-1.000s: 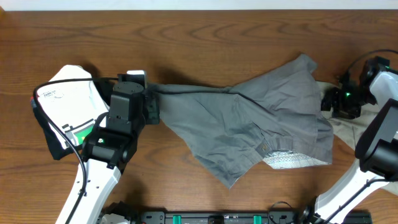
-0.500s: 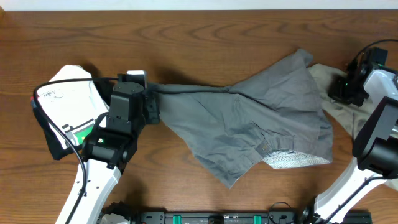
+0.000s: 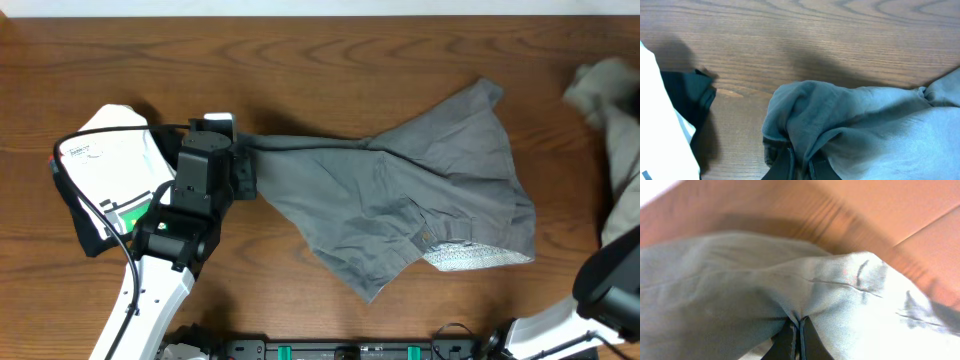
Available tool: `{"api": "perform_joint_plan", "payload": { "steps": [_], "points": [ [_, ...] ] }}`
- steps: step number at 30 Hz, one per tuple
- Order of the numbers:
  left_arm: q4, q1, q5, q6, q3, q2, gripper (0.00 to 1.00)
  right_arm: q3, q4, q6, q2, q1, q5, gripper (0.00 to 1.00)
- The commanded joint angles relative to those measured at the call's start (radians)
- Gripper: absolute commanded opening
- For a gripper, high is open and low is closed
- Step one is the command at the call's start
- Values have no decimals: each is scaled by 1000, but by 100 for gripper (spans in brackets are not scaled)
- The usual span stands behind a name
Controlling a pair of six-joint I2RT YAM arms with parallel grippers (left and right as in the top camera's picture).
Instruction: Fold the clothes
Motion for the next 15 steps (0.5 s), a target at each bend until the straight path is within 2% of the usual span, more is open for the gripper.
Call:
{"api": "perform_joint_plan", "payload": {
  "steps": [1,2,5,6,9,11,15],
  "points": [
    [2,8,-11,6,12,-15,6,7,-25,61,-6,-13,89,2],
    [2,8,-11,6,12,-15,6,7,-45,81,-3,-16,114,10],
    [2,8,-11,6,12,-15,6,6,-78,97,9,-27,129,49],
    [2,8,-11,6,12,-15,6,6,-90,97,10,-30,129,57],
    [2,8,-11,6,12,-15,6,6,-115,92,10,-30,112,59],
    [2,8,-11,6,12,-15,6,6,-126,50,10,-26,51,56],
    [0,8,-11,6,12,-15,6,6,-214,-39,10,-3,-198,51]
  ]
}}
